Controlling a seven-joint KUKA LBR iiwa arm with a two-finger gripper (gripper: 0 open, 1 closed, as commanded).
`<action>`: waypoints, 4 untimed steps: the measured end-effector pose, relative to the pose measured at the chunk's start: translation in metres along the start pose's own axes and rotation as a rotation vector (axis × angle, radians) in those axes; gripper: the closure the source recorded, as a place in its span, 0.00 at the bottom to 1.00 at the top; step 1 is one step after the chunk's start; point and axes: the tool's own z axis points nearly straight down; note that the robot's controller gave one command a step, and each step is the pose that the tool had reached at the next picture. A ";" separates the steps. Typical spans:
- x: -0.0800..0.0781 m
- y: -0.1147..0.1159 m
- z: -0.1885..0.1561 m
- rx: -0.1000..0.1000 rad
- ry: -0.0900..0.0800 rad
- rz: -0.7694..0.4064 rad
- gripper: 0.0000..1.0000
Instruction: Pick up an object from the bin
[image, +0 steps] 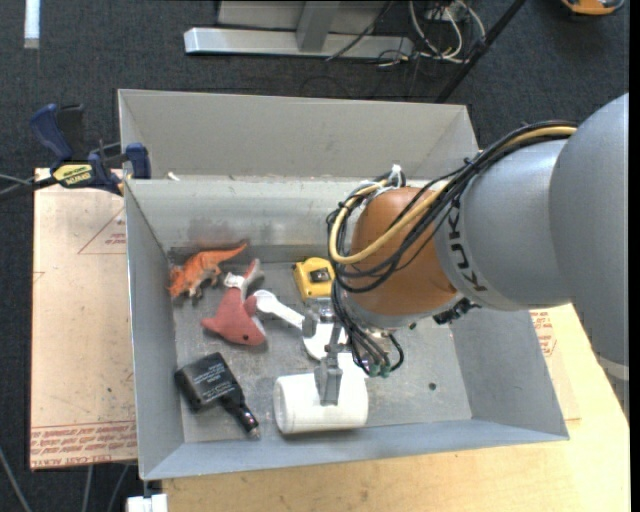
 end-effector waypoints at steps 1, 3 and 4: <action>-0.012 -0.007 -0.041 0.005 0.022 -0.045 0.00; -0.064 -0.018 -0.004 0.003 0.005 0.042 0.00; -0.018 -0.005 0.038 -0.003 -0.013 0.118 1.00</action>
Offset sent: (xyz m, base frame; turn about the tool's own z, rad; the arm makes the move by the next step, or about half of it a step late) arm 0.0471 -0.0421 0.0324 0.0661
